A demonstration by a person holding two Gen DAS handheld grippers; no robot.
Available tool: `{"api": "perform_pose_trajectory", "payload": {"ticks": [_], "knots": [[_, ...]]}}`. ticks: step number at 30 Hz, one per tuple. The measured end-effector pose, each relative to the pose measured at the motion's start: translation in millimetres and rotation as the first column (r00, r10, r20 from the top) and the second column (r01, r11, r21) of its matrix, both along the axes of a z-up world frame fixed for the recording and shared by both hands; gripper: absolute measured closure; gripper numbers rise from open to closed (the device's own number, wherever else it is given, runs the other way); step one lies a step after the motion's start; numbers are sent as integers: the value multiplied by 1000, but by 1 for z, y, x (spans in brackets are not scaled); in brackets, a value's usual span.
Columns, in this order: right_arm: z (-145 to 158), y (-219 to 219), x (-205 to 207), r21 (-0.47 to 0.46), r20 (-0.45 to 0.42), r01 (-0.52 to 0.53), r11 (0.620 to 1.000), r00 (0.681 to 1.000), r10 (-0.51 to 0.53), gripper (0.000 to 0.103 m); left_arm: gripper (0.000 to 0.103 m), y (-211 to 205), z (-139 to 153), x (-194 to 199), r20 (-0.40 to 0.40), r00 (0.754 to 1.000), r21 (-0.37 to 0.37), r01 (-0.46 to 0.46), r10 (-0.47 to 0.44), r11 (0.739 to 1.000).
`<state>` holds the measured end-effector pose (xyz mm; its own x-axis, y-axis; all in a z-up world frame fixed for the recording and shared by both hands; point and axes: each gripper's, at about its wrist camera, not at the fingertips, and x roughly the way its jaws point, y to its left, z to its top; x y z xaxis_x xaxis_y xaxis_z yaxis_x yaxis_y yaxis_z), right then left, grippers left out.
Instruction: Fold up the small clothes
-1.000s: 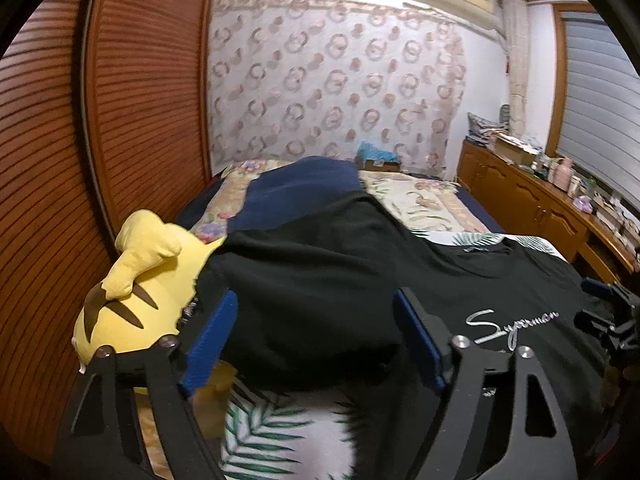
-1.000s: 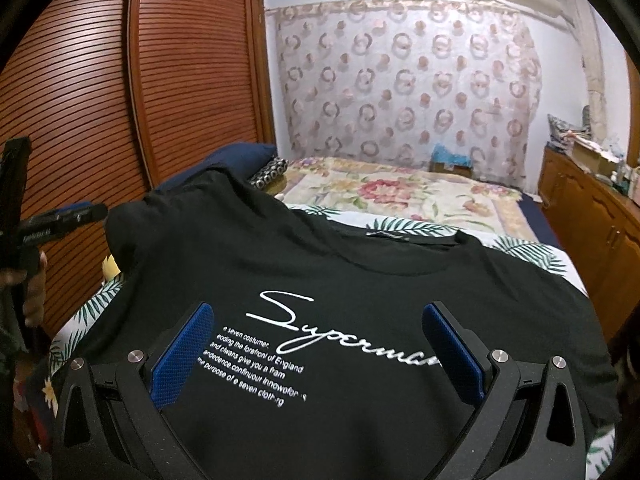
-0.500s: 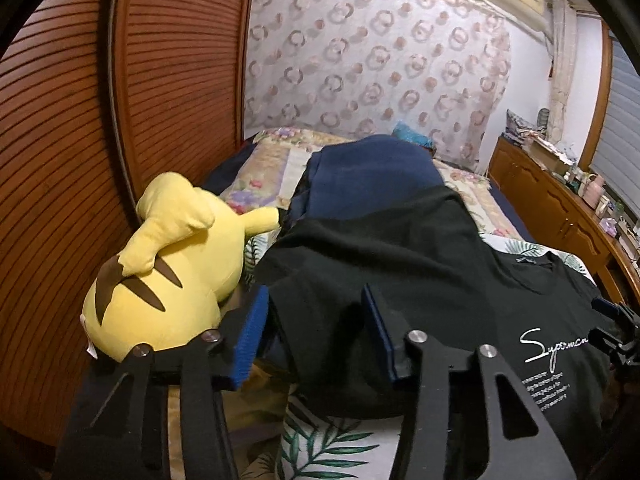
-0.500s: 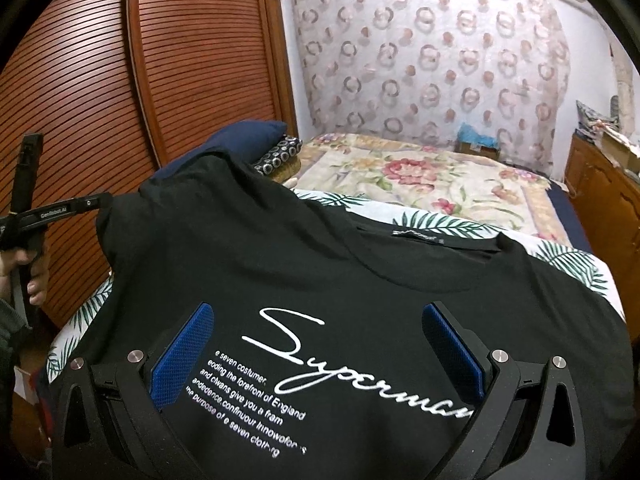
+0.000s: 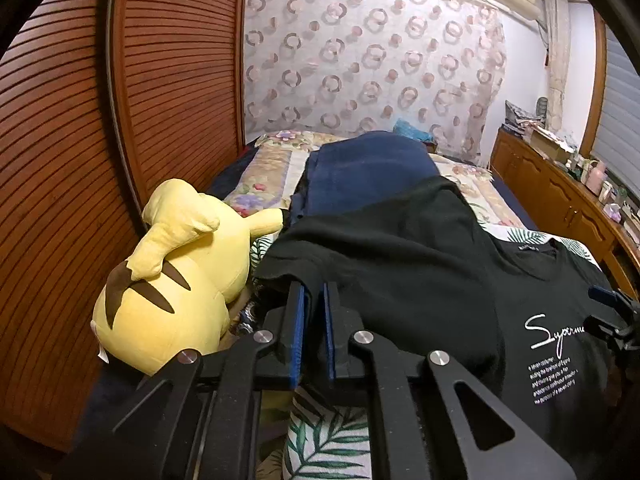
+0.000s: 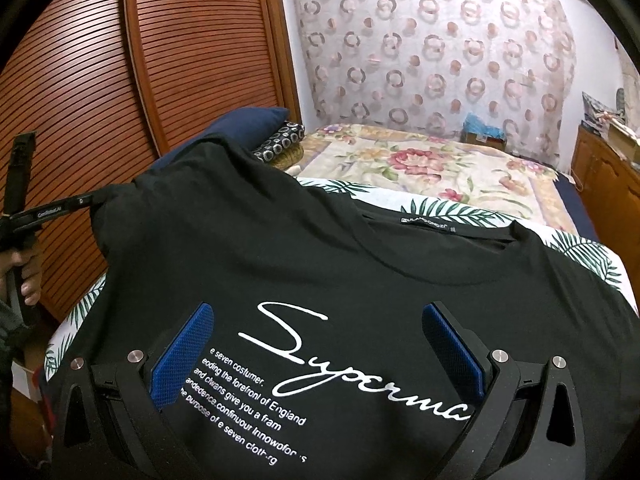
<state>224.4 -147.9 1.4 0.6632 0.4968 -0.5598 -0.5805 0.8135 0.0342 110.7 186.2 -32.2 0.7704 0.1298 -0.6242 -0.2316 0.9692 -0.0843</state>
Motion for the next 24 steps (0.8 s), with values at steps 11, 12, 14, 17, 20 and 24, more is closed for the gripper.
{"api": "perform_pose_trajectory", "payload": {"ticks": [11, 12, 14, 17, 20, 24], "knots": [[-1, -4, -8, 12, 11, 12, 1000, 1000, -13, 0, 100, -29, 33, 0, 92, 992, 24, 88, -90, 996], [0, -5, -8, 14, 14, 17, 1000, 1000, -17, 0, 100, -33, 38, 3, 101, 989, 23, 104, -106, 994], [2, -9, -8, 20, 20, 28, 999, 999, -28, 0, 100, -44, 50, 10, 126, 981, 22, 147, -149, 989], [4, -15, -10, 29, 30, 50, 998, 998, -51, 0, 100, -67, 61, 23, 146, 965, 34, 217, -220, 976], [4, -22, -12, 35, 35, 72, 997, 997, -74, 0, 100, -89, 68, 35, 161, 943, 30, 290, -291, 956], [3, -26, -19, 38, 37, 101, 994, 994, -102, 0, 100, -103, 71, 44, 148, 935, 62, 316, -321, 947]]}}
